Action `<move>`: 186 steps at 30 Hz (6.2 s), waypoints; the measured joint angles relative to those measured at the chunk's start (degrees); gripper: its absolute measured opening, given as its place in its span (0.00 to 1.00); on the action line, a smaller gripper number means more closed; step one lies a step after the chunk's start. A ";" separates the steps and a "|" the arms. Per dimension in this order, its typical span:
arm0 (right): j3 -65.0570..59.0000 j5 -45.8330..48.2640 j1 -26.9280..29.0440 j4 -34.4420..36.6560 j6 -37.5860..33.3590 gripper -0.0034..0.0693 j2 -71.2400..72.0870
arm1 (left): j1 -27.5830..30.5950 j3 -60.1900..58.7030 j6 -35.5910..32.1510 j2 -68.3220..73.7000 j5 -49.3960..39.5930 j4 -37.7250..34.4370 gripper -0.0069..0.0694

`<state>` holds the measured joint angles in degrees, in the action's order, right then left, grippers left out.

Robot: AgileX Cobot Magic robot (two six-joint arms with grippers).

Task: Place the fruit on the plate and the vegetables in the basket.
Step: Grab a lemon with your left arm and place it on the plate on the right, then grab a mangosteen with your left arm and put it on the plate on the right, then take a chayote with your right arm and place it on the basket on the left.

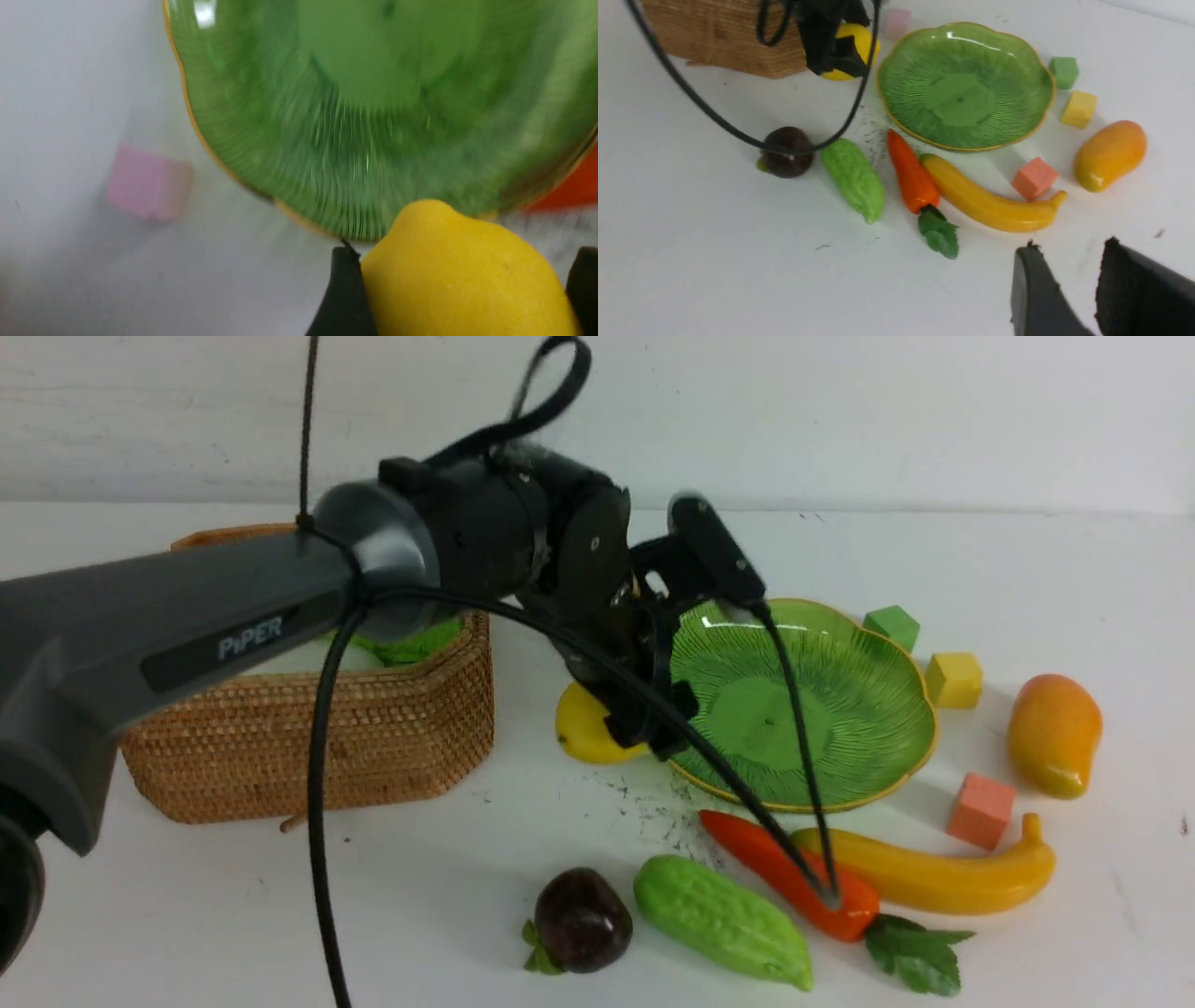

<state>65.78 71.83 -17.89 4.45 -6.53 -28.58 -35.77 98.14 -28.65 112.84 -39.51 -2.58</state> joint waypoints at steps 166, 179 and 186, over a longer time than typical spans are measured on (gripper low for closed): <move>-4.45 -5.43 0.00 2.71 1.99 0.37 2.30 | -2.28 6.46 14.27 6.91 20.03 -7.01 0.87; -4.45 -4.97 0.00 2.91 1.99 0.37 2.30 | -2.28 6.46 14.43 6.91 19.97 -7.76 0.96; -4.45 -5.03 0.00 2.97 1.99 0.37 2.24 | -2.28 6.46 16.14 3.56 7.52 -8.08 0.77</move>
<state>61.32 66.81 -17.89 7.42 -4.54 -26.34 -38.04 104.60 -12.51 116.40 -31.99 -10.66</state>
